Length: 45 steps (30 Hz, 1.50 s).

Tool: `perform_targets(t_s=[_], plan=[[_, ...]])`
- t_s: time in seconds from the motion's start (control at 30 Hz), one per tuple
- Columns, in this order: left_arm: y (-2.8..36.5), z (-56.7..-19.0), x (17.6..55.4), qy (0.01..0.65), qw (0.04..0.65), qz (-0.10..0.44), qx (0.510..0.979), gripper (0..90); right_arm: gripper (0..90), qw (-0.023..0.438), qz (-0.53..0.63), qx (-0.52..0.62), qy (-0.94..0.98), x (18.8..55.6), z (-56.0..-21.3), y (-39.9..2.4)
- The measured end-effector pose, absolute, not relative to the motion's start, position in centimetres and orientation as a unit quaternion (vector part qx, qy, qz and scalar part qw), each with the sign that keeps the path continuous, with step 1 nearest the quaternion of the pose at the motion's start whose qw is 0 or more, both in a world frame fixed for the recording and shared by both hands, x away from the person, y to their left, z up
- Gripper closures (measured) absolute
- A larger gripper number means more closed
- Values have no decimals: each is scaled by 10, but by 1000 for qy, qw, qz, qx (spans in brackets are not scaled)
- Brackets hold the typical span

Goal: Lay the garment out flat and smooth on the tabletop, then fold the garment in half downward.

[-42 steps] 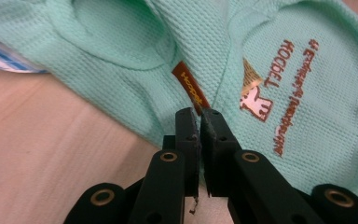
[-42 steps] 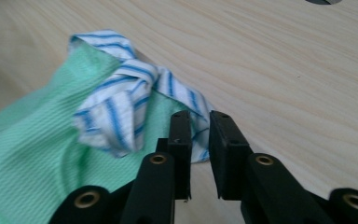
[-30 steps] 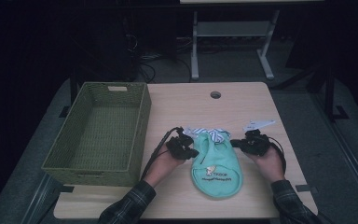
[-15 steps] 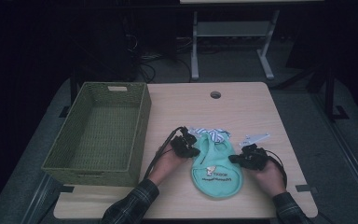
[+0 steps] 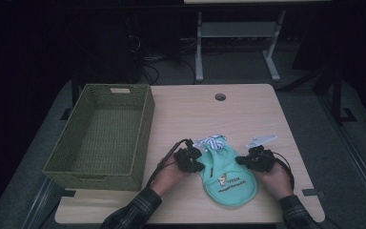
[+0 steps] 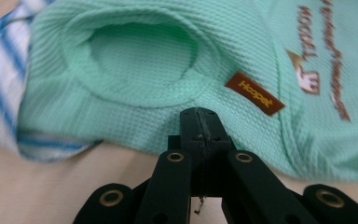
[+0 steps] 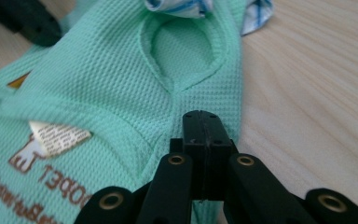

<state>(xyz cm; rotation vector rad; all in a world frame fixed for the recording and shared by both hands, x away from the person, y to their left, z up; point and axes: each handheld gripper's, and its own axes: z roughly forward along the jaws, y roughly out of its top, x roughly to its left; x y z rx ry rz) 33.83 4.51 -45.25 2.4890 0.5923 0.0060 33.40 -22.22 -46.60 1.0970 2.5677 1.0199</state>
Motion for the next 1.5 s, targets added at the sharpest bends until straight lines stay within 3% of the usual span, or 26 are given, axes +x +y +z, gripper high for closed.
perform_targets(t_s=[0.3, 0.93, 1.17, 1.5], plan=[[46, -449, 333, 221, 305, -15, 926, 860, 898, 84, 345, 366, 860, 334, -467, -222], [62, -418, 385, 267, 336, 54, 901, 549, 898, 83, 342, 363, 863, 334, -466, -221], [63, -437, 403, 285, 309, 44, 906, 493, 897, 84, 342, 362, 863, 334, -466, -221], [61, -454, 403, 278, 290, 33, 915, 507, 897, 86, 341, 362, 863, 334, -466, -221]])
